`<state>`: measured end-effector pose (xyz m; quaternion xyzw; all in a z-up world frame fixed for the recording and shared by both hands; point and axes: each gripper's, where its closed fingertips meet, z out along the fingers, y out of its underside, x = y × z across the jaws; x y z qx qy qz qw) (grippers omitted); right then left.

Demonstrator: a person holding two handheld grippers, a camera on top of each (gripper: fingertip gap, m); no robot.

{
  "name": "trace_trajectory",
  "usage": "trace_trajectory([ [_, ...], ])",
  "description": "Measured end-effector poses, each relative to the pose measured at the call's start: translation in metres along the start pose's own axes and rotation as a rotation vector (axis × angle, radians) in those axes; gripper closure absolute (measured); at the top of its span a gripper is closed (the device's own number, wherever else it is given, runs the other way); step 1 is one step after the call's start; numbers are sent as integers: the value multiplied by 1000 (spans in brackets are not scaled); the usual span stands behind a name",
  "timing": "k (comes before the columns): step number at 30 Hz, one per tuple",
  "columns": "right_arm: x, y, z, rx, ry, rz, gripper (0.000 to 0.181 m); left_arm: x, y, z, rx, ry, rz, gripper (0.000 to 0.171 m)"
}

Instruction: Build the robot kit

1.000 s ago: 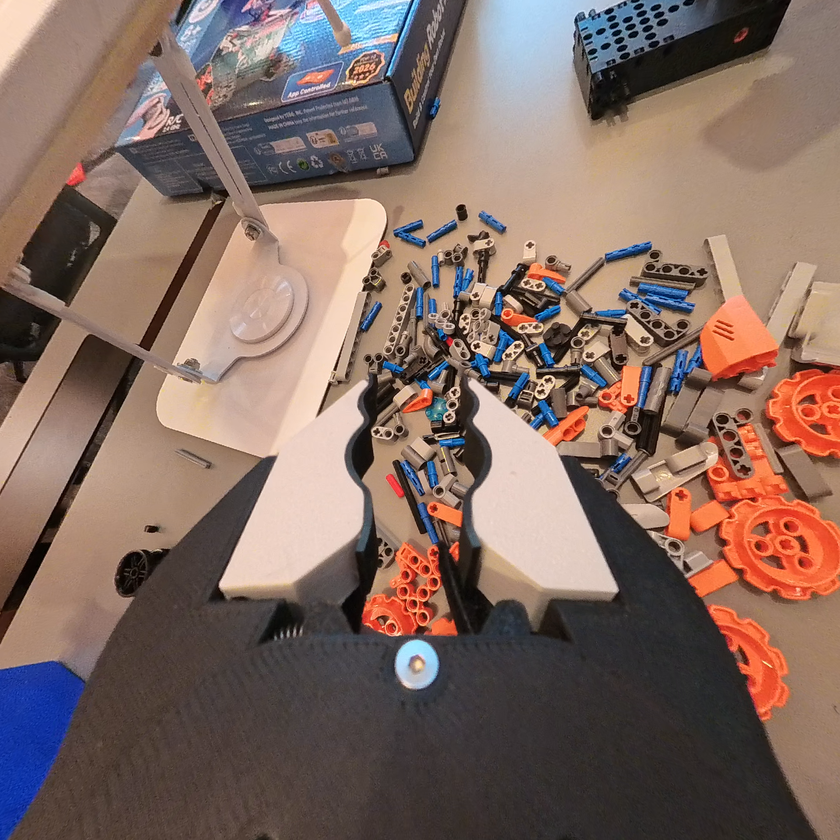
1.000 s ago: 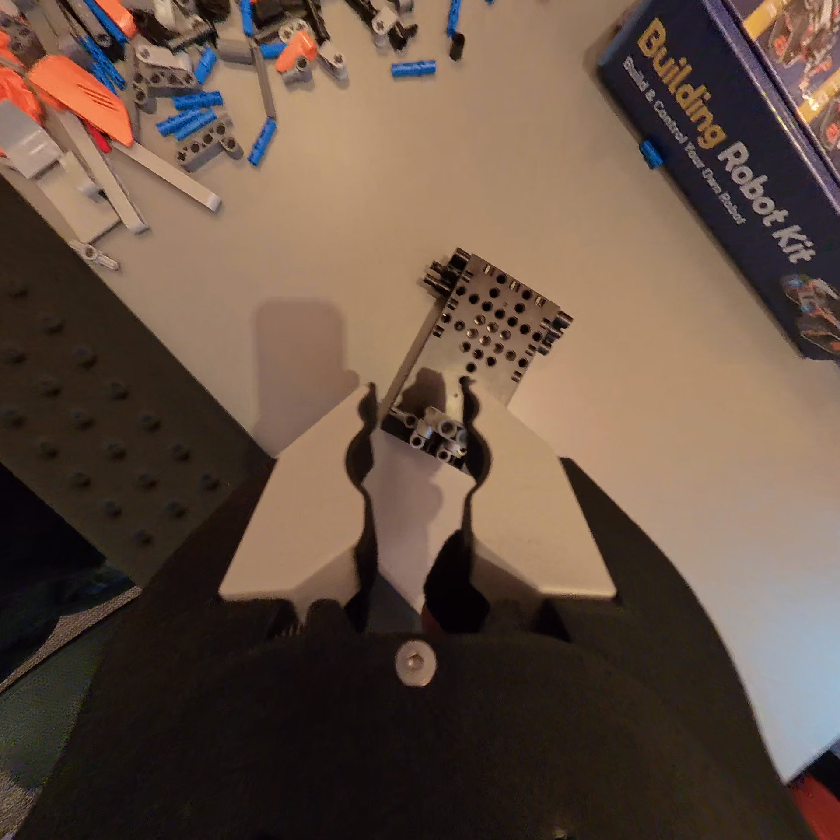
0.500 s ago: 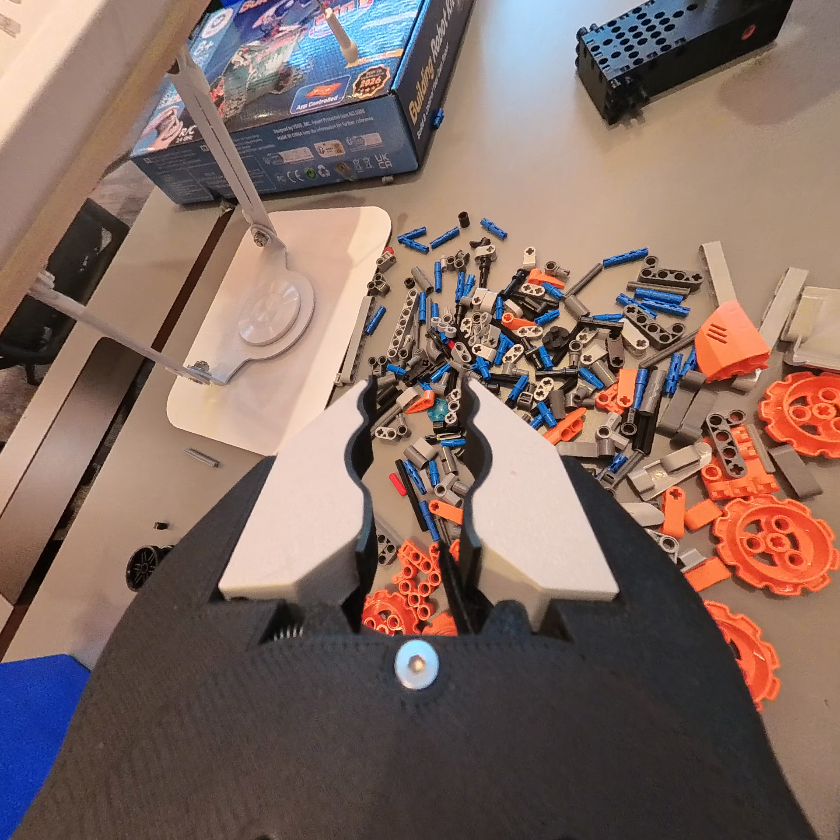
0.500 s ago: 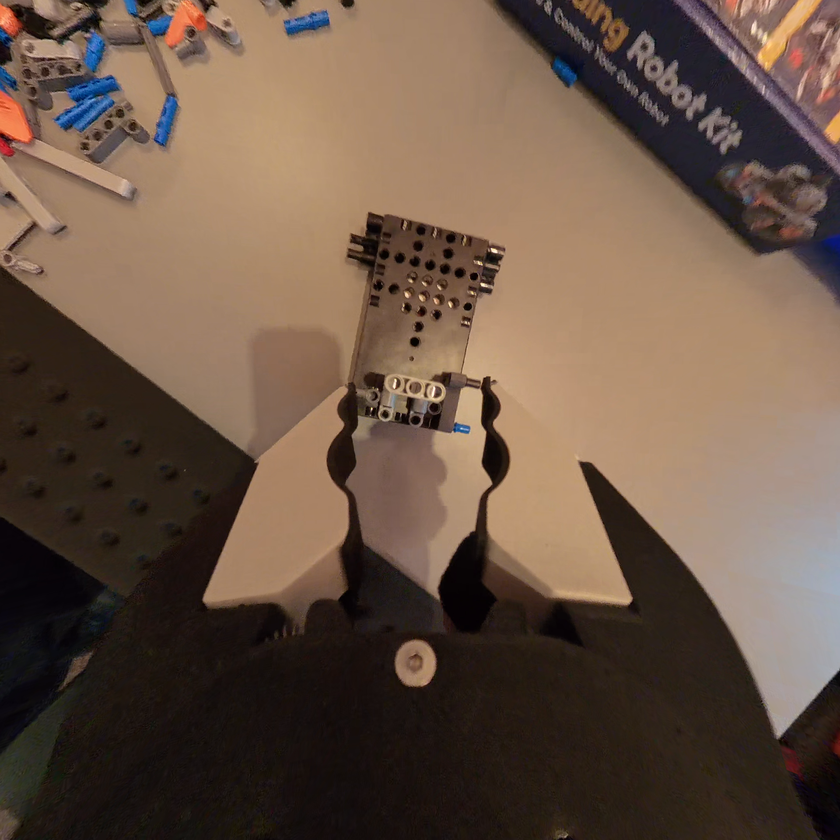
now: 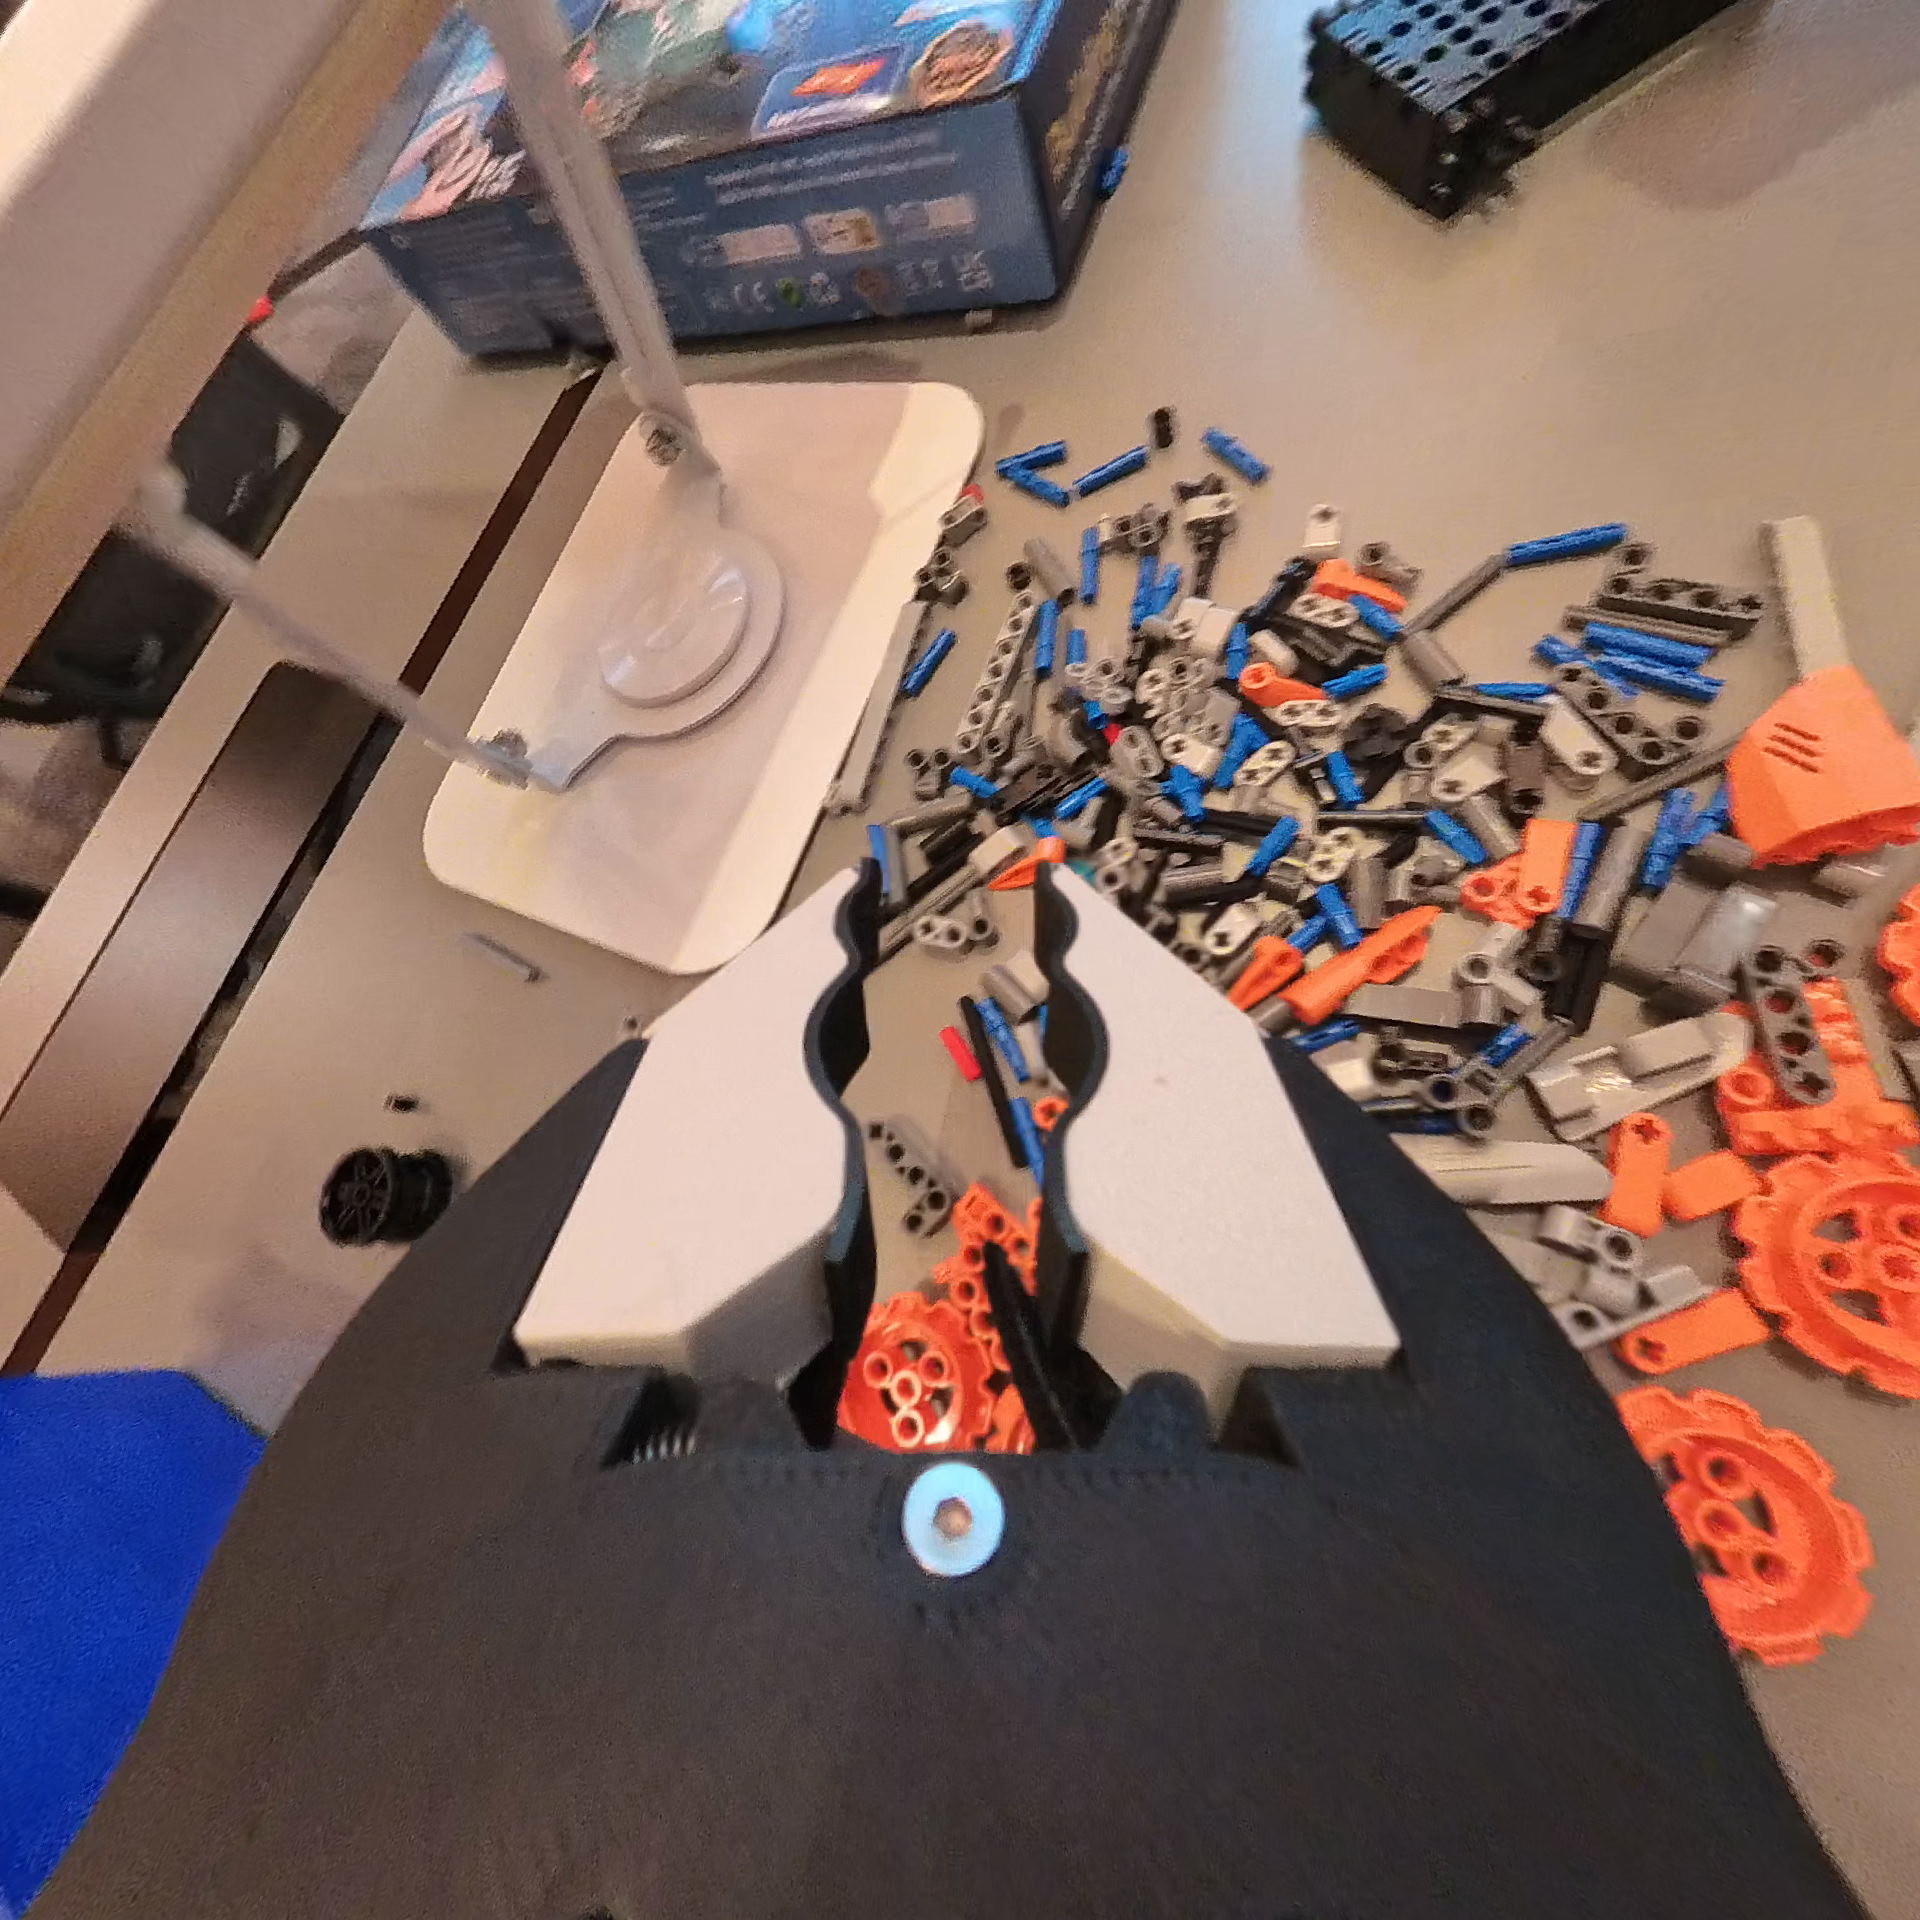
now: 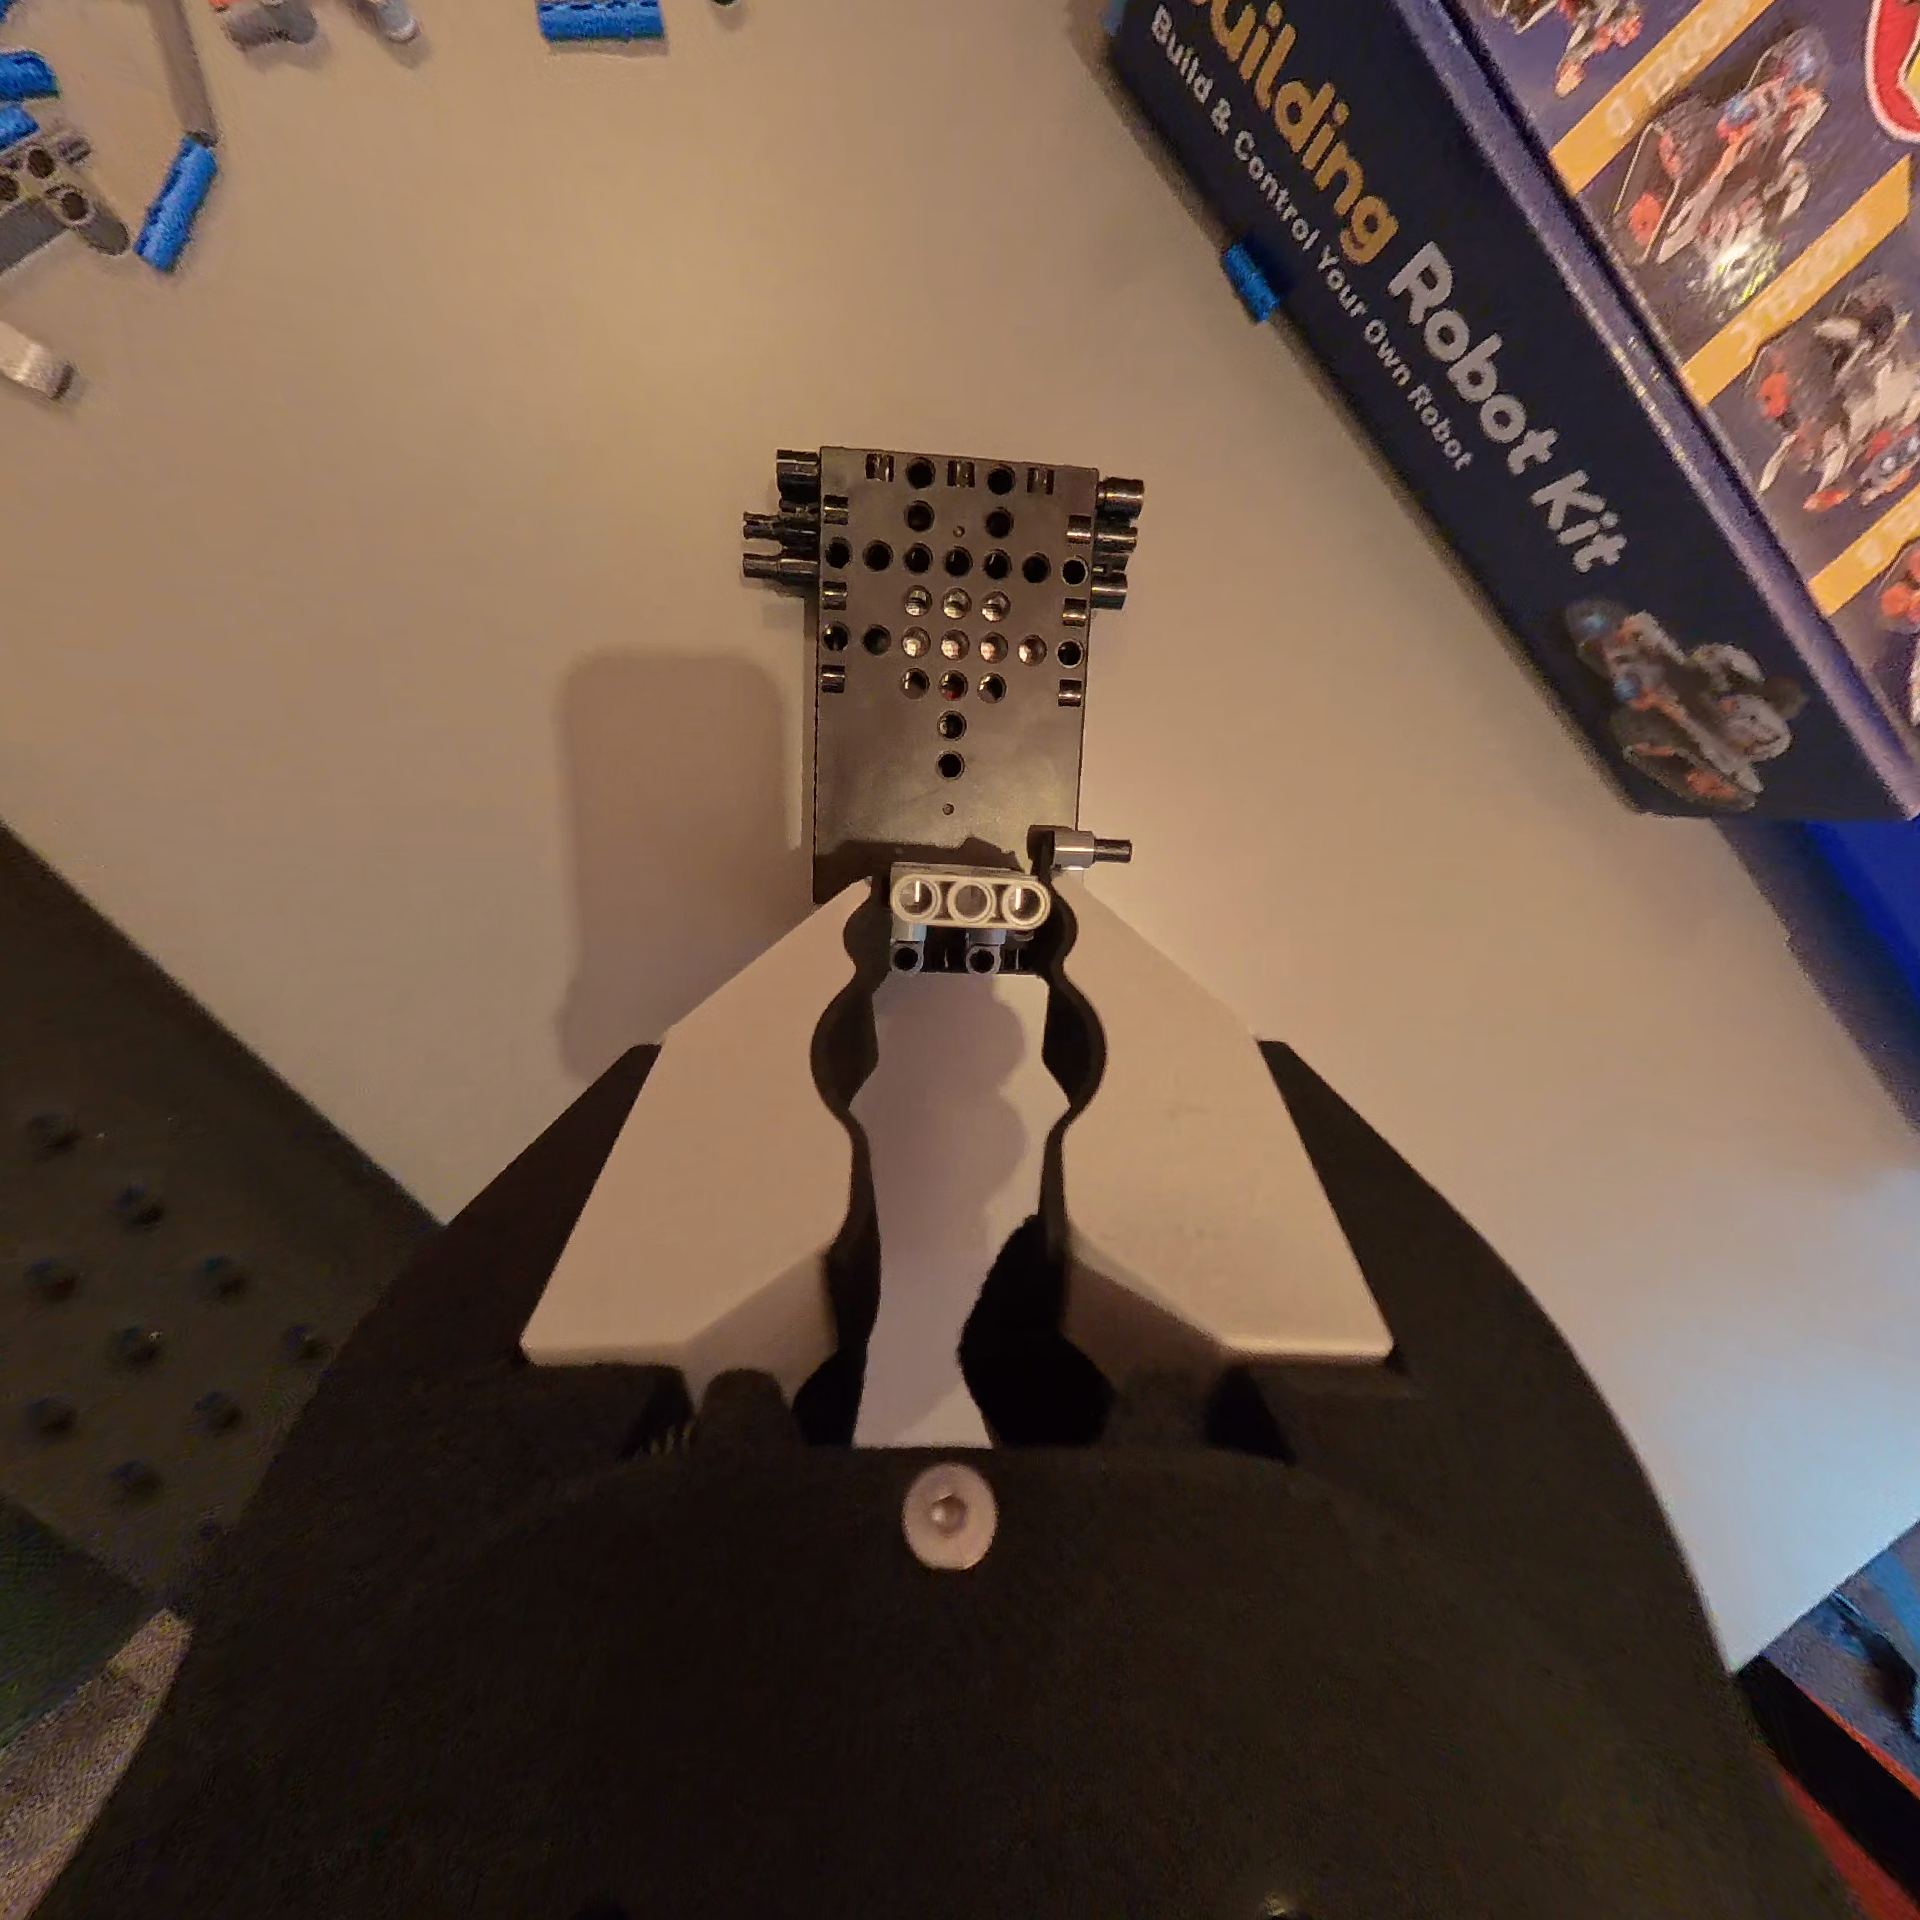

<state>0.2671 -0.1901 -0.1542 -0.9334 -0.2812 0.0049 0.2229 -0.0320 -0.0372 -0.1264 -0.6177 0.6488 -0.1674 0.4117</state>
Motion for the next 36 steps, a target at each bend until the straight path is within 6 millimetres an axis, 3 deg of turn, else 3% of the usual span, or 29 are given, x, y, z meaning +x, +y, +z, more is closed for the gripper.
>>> trace_trajectory([
  [4,13,-8,-1,-34,69,-37,141,-7,1,-6,22,-11,-34,145],
  [8,18,-34,-28,92,194,-31,135,-20,-3,-22,25,-62,-25,149],
  [11,-1,-64,-43,177,244,-83,135,-31,-5,-38,44,-96,-47,167],
  [14,-42,-104,-47,281,187,-184,148,-39,-4,-50,55,-110,-68,171],
  [17,-74,-134,-33,303,103,-233,148,-43,-4,-55,60,-128,-71,171],
  [25,-114,-187,10,325,-31,-320,149,-38,10,-39,-5,-116,-64,171],
  [30,-120,-189,30,304,-131,-328,151,-32,13,-32,-28,-108,-26,170],
  [36,-142,-157,44,230,-283,-393,161,-28,17,-25,-49,-98,-17,170],
])
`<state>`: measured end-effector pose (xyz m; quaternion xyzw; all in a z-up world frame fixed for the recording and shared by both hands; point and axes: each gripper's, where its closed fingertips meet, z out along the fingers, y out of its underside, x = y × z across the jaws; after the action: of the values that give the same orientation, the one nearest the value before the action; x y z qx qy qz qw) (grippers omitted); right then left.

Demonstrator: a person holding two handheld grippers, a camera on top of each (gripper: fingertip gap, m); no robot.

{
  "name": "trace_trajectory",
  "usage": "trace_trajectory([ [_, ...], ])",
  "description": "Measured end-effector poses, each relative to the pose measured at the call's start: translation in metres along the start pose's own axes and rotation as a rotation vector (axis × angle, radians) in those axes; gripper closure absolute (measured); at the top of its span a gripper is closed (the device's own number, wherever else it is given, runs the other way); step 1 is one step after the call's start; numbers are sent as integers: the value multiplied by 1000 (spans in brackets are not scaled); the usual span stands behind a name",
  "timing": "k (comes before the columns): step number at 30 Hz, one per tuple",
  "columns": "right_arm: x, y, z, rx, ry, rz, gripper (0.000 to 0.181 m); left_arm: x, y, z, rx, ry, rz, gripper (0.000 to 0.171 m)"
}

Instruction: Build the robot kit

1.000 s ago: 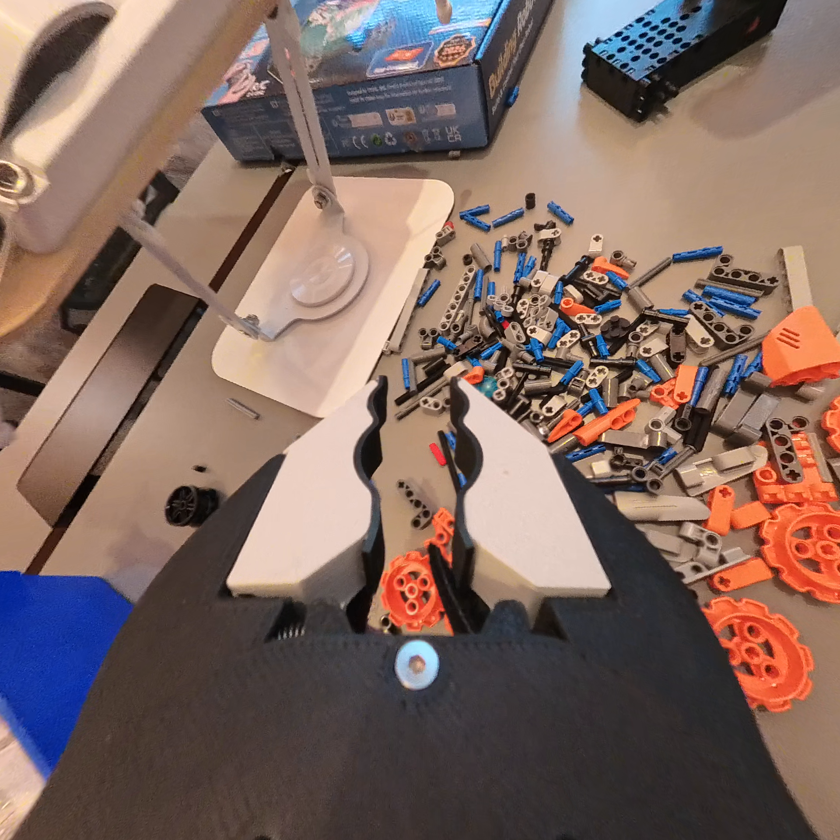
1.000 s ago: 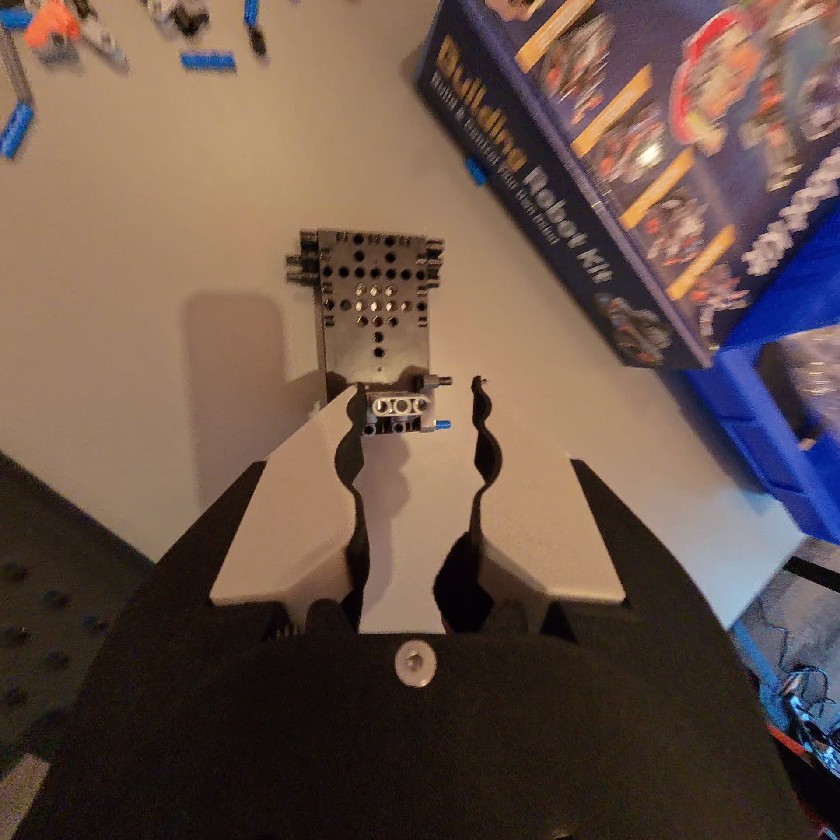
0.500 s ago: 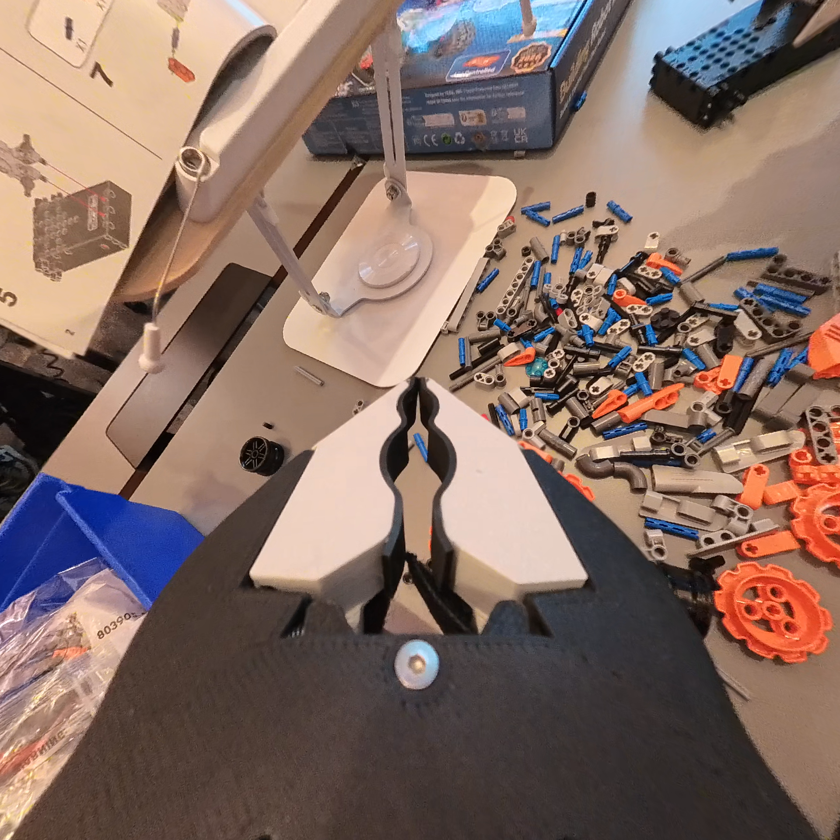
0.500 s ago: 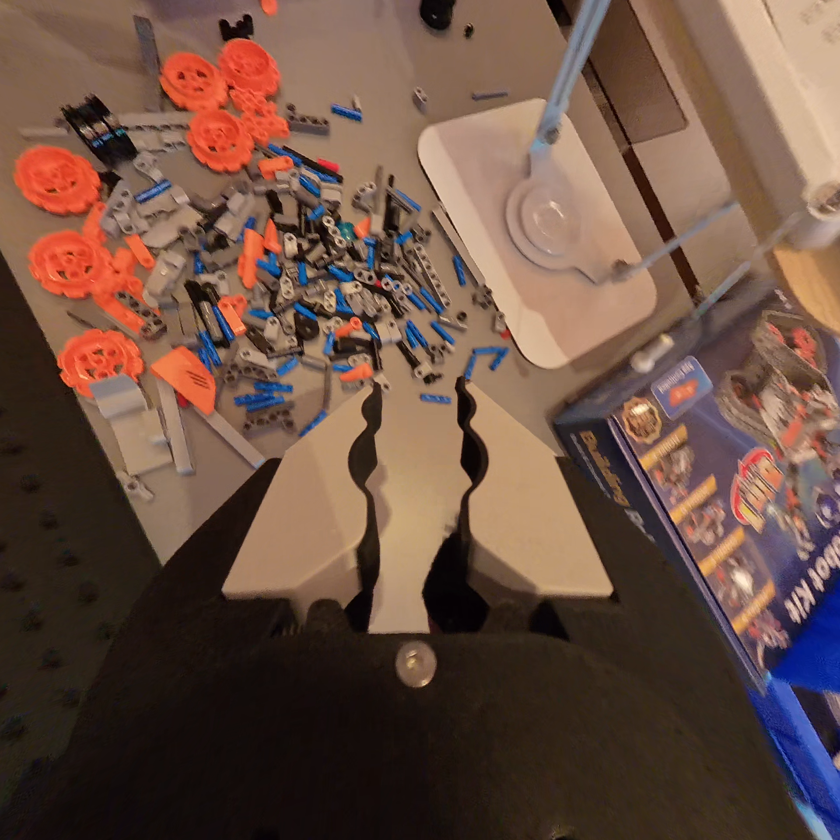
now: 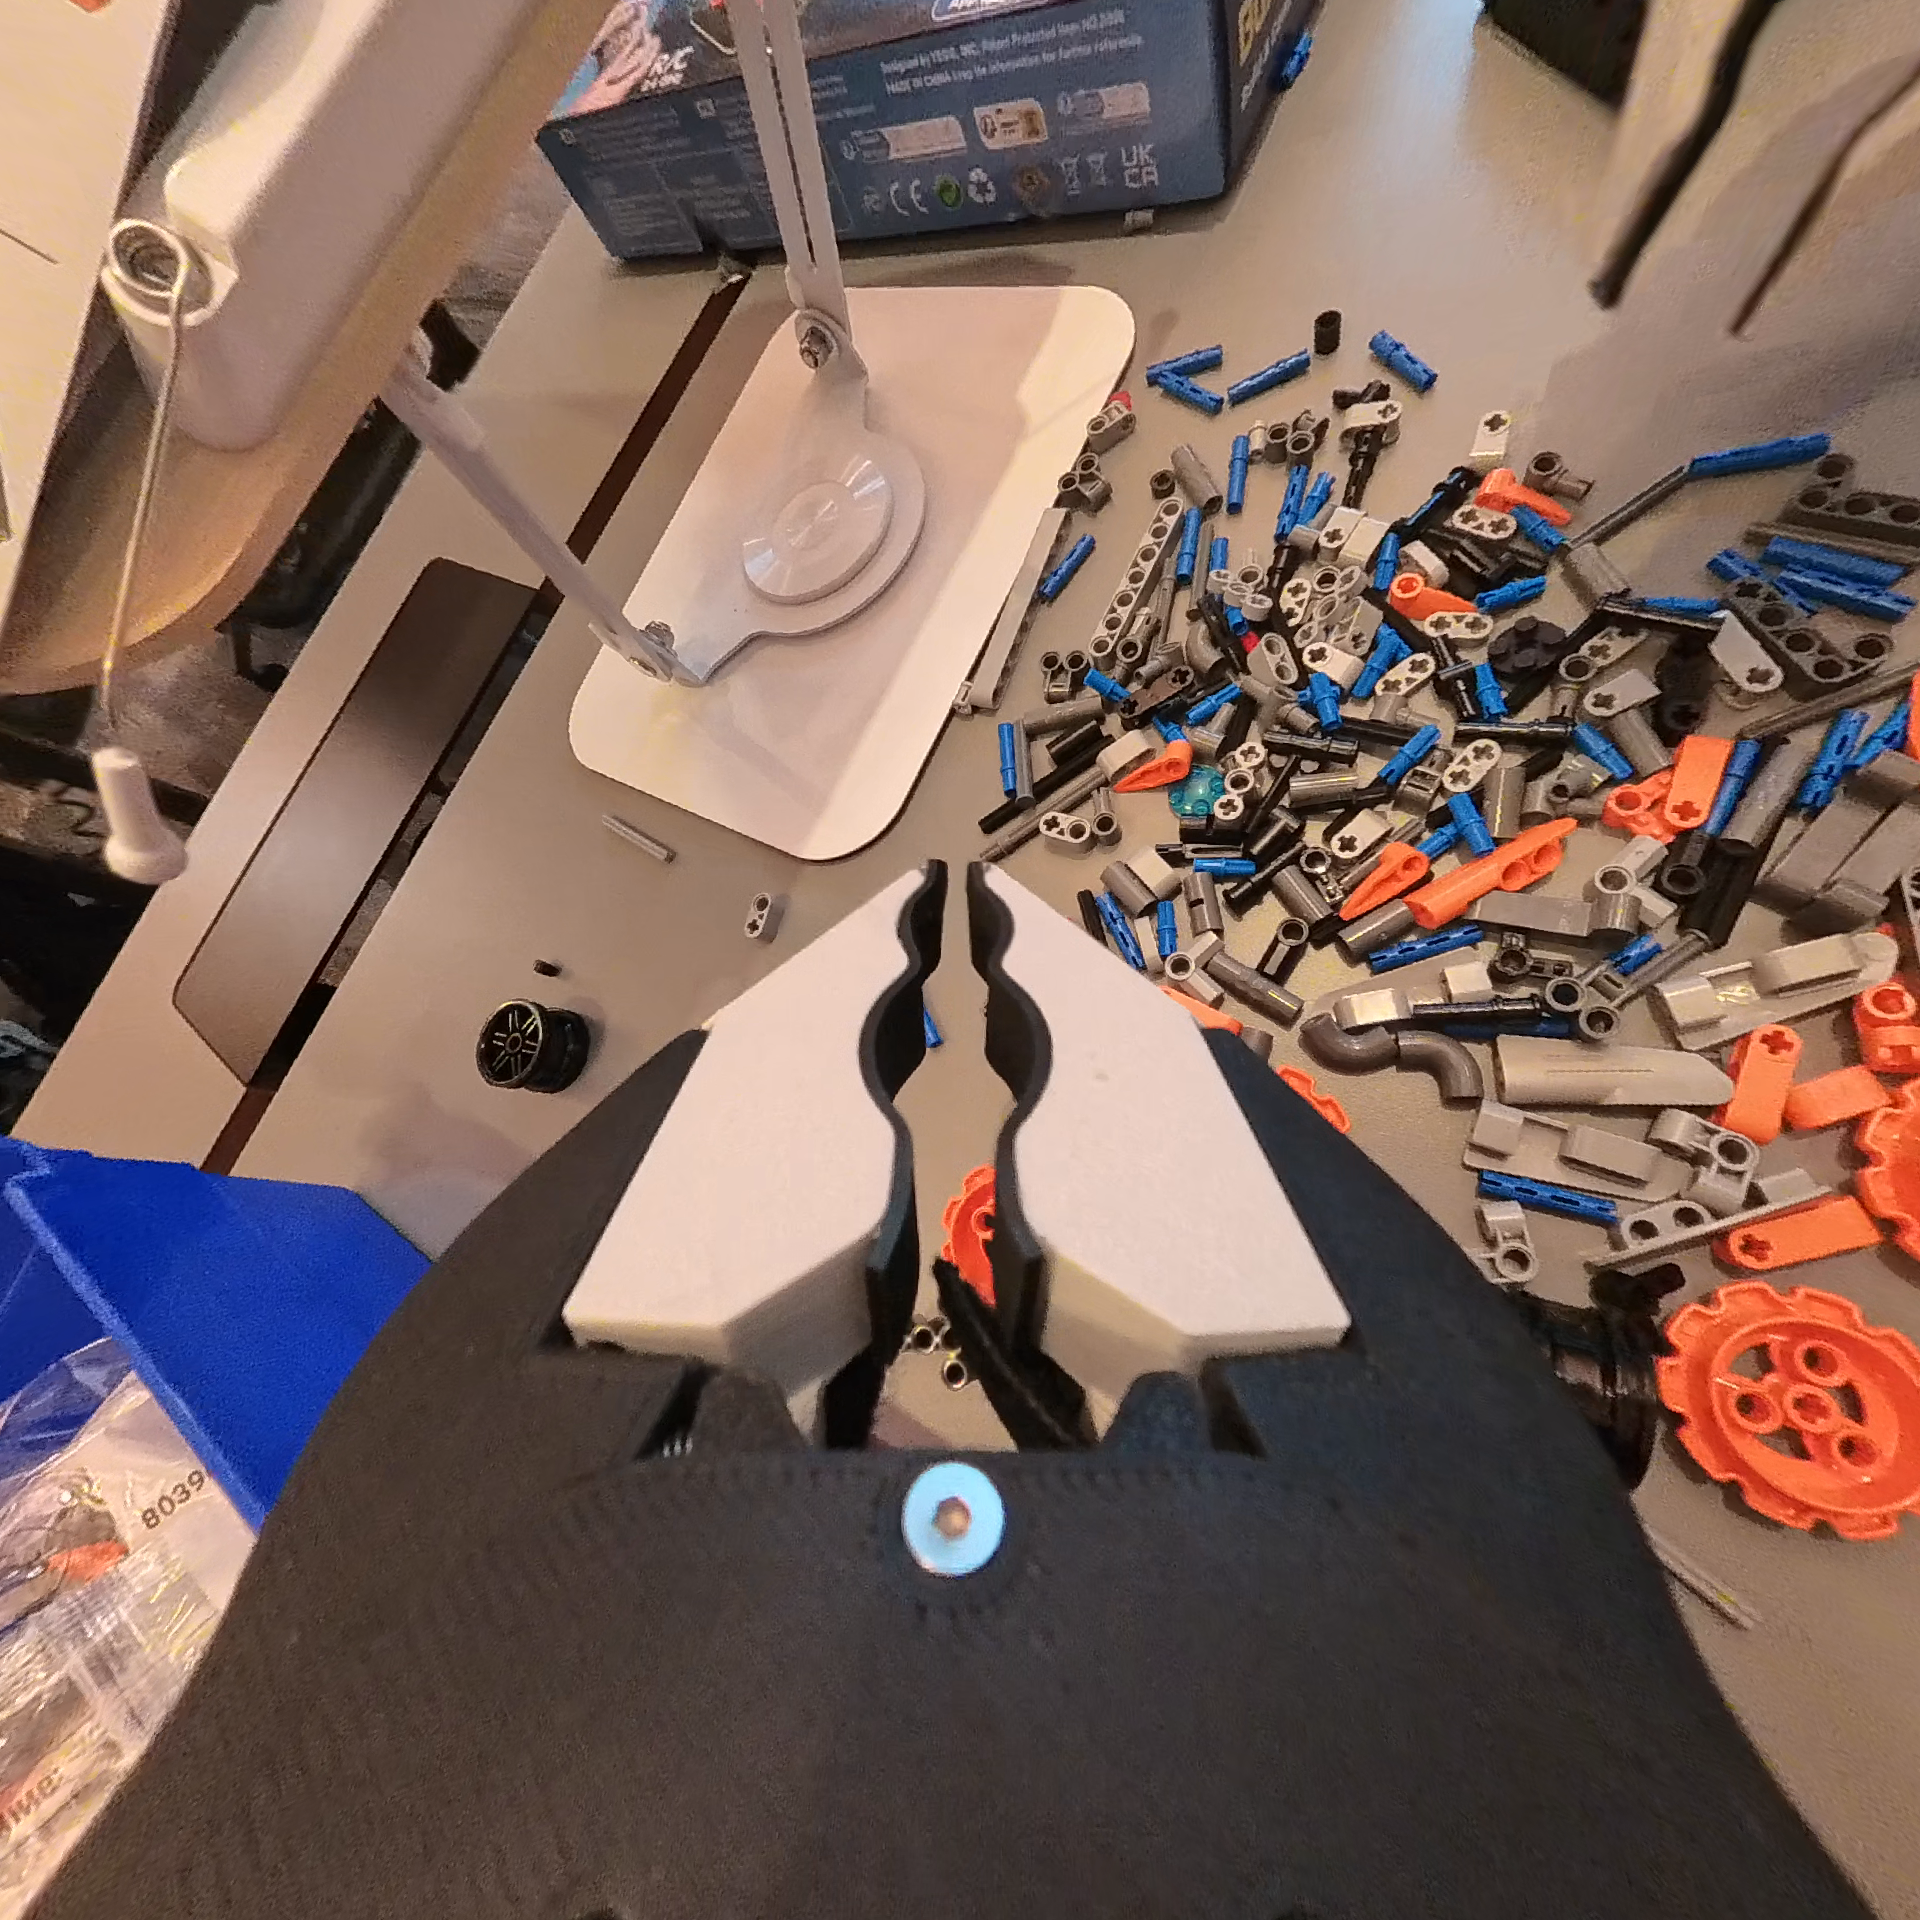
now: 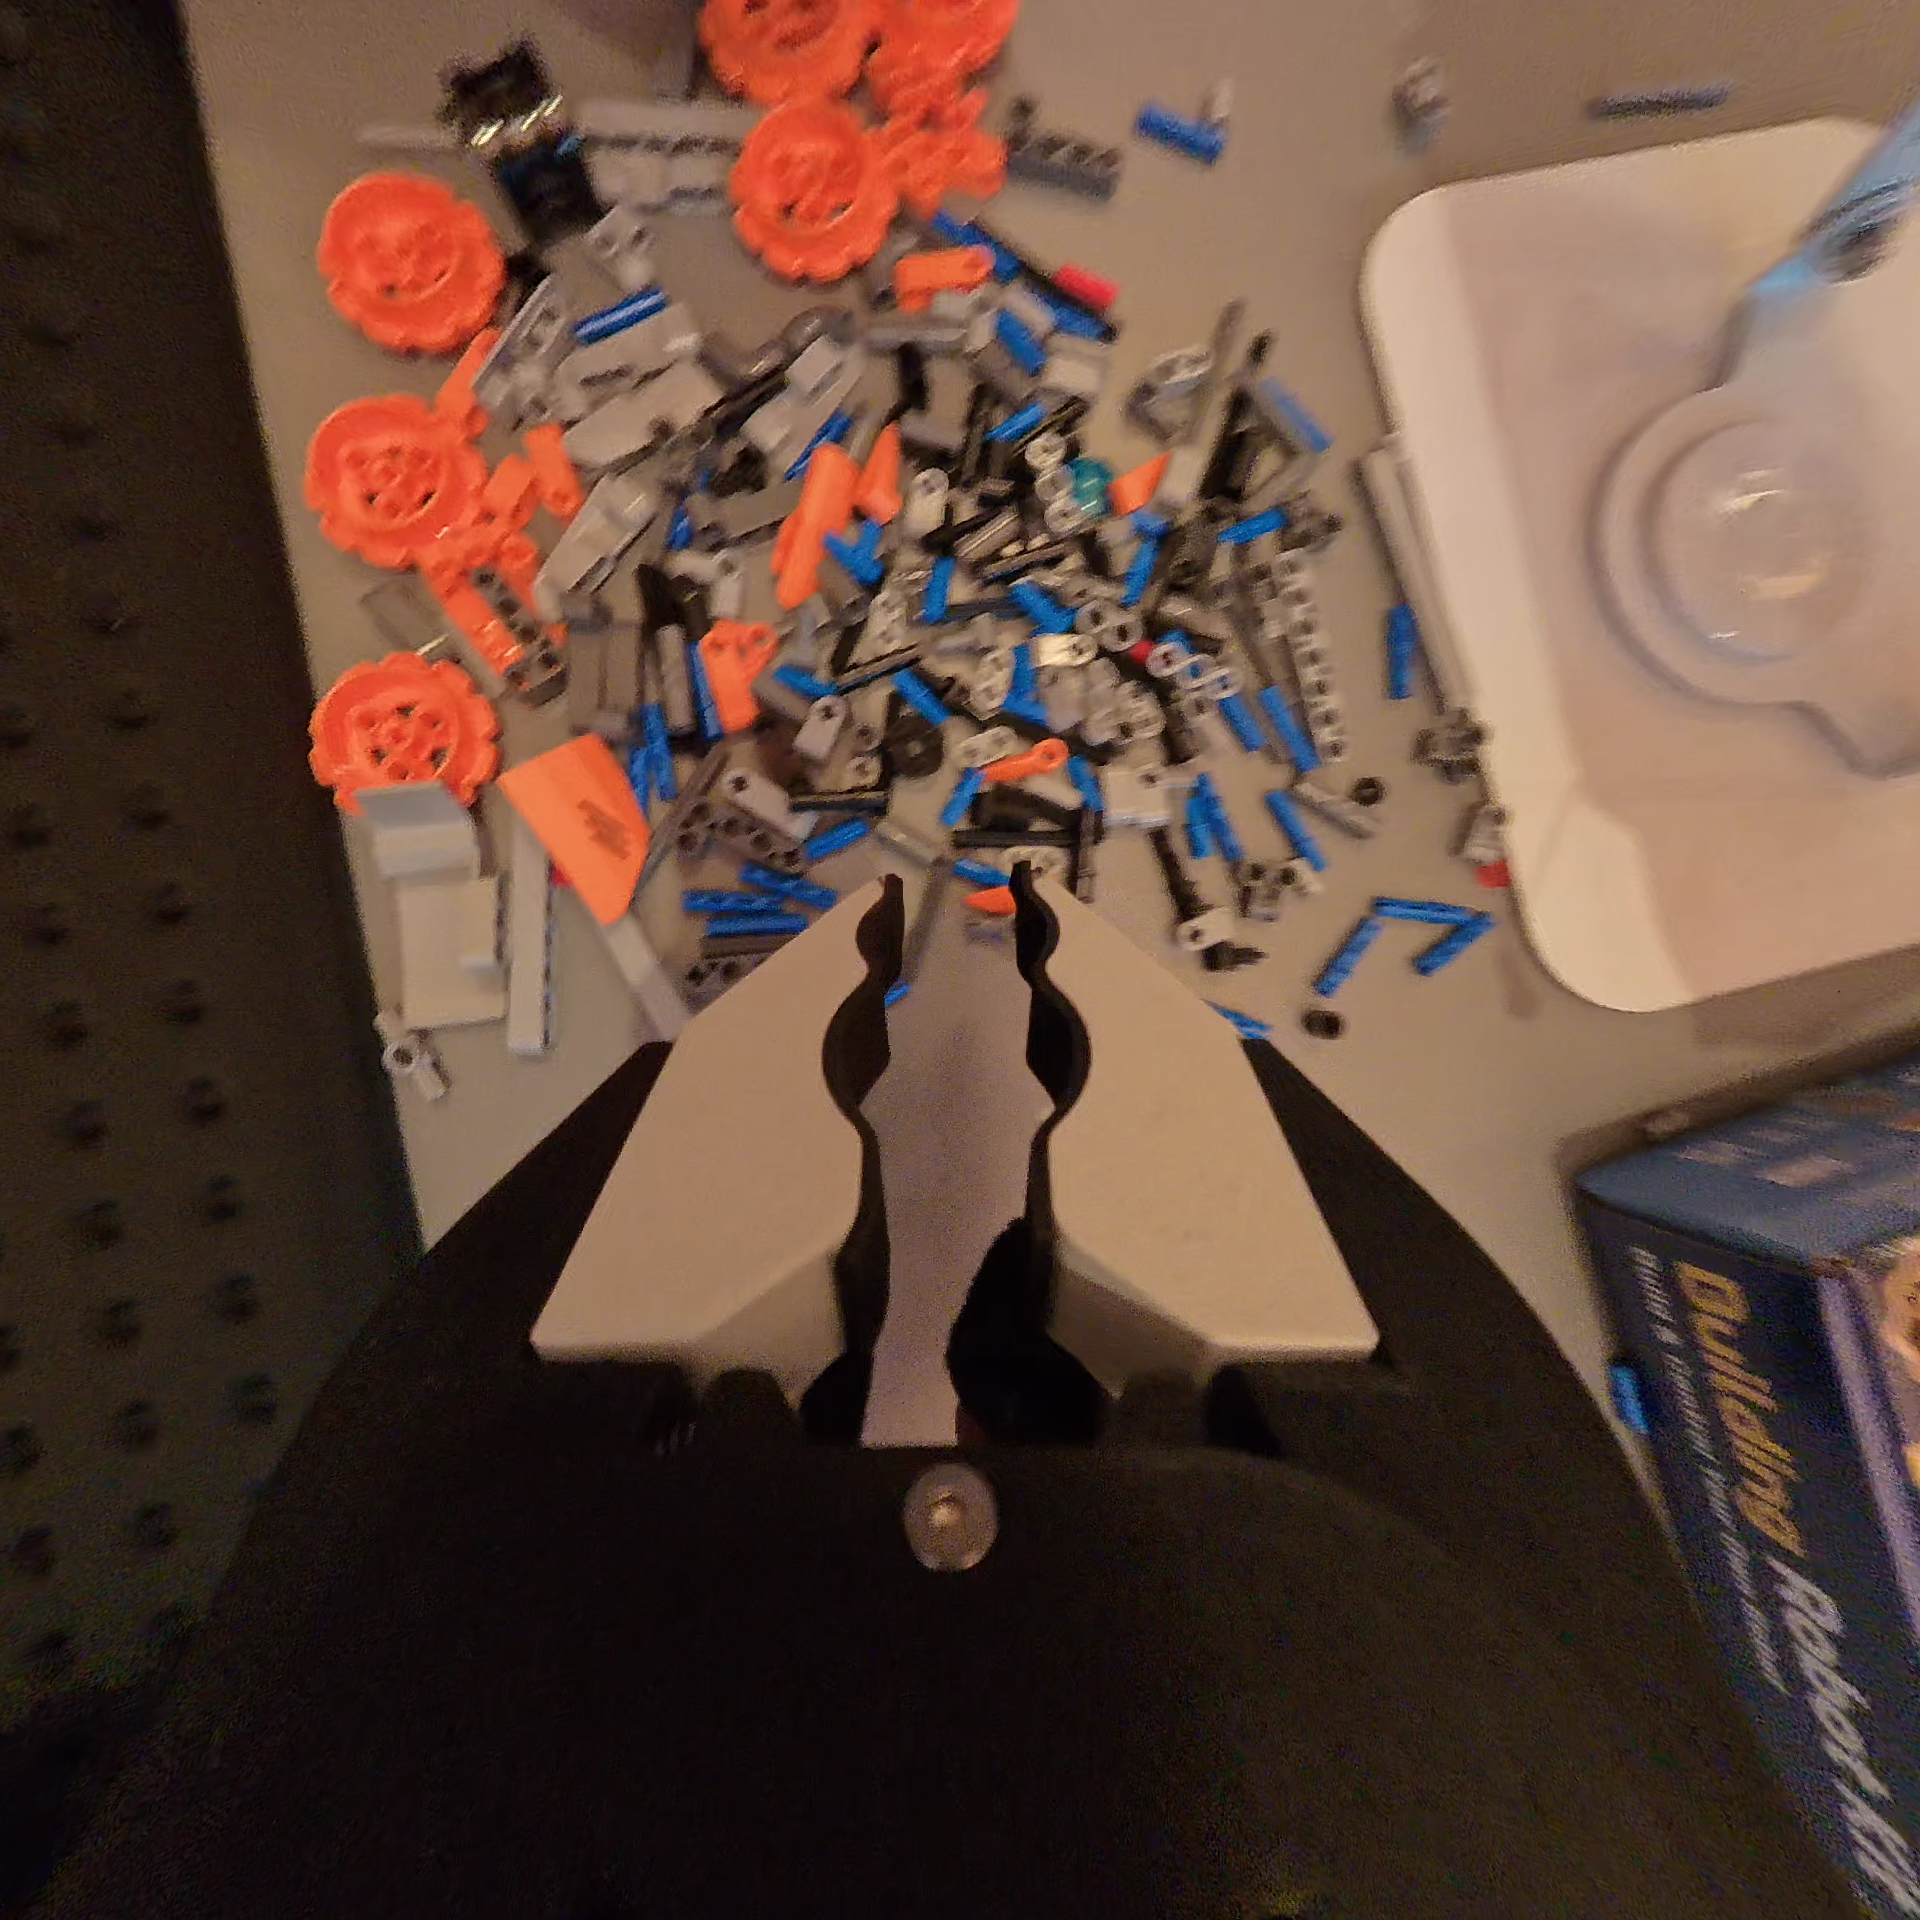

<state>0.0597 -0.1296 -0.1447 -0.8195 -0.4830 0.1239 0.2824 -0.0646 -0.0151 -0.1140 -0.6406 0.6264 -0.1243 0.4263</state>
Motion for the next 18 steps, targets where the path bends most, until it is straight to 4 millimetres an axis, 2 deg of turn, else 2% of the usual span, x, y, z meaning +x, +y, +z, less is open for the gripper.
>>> trace_trajectory([
  [7,-38,31,17,-77,-134,-35,162,6,2,5,-17,21,14,169],
  [13,-37,44,27,-111,-124,-22,173,12,4,10,-24,38,23,168],
  [16,-40,41,29,-96,-134,-49,177,13,3,10,-22,45,24,168],
  [18,-34,39,26,-74,-104,-40,178,14,3,11,-17,48,22,167],
])
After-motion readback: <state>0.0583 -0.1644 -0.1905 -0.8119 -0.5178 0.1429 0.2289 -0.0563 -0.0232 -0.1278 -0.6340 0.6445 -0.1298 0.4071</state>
